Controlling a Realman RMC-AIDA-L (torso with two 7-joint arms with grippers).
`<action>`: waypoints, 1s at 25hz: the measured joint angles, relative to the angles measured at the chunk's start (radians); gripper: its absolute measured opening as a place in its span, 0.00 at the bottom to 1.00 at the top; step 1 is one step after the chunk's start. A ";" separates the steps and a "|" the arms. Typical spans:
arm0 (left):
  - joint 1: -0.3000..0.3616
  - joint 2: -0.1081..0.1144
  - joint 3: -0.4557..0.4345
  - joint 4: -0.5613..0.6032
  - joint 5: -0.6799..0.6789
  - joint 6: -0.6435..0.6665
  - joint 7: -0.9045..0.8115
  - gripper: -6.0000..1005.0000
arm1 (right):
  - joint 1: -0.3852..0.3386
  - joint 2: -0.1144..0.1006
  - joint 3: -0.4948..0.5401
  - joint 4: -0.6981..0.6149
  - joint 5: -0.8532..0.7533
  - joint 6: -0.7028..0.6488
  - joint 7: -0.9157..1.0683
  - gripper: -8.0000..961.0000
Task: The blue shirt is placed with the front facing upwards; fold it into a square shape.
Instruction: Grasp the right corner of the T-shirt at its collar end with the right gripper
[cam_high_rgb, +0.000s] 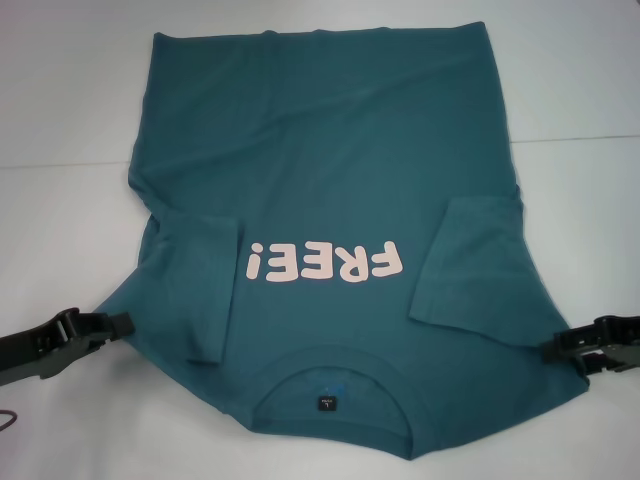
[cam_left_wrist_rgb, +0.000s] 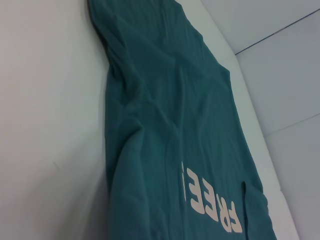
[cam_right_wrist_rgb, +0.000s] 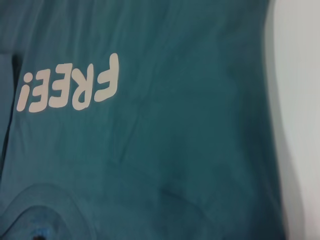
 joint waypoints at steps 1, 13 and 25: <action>0.000 0.000 0.000 0.000 0.000 0.000 0.000 0.02 | 0.002 0.003 0.000 0.001 0.000 0.000 0.000 0.85; 0.001 0.000 0.000 0.000 0.000 -0.002 0.000 0.02 | 0.043 0.027 0.011 0.015 0.030 -0.007 -0.010 0.85; 0.000 0.000 0.000 0.000 0.000 0.000 0.000 0.02 | 0.033 0.000 0.001 0.006 0.024 -0.031 0.004 0.85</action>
